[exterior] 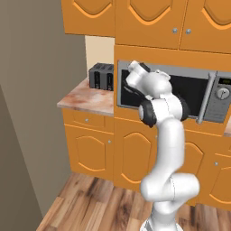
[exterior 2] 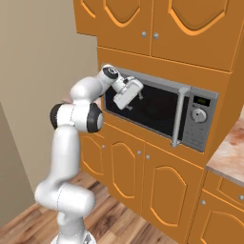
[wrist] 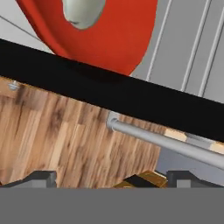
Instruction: Place the bowl containing the garlic and fish in the microwave. Close the microwave door and press the start button to microwave the meal.
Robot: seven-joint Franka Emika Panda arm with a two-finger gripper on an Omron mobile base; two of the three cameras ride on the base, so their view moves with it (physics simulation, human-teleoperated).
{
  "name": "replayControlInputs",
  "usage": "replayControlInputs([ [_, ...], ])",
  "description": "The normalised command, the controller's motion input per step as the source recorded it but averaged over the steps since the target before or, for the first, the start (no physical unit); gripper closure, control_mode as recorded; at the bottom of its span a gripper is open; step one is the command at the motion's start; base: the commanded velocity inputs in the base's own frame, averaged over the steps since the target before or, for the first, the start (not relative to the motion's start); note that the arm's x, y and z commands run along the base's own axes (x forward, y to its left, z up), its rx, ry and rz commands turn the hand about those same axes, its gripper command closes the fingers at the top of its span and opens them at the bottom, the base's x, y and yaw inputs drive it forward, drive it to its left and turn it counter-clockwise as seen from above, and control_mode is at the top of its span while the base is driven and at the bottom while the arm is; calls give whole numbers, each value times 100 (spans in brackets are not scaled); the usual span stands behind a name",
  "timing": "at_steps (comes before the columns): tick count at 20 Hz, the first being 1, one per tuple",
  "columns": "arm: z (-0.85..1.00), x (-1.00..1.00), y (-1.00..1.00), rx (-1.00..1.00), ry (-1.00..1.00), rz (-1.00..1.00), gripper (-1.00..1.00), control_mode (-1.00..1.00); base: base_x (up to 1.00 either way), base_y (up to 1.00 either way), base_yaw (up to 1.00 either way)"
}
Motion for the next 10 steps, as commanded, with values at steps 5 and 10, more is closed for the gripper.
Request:
replayControlInputs([
  [5,-11,-65,-91,12,-25,40,-100,-100,0,0,0],
  [10,-8,-100,-78,9,-33,49,-100,-100,0,0,0],
])
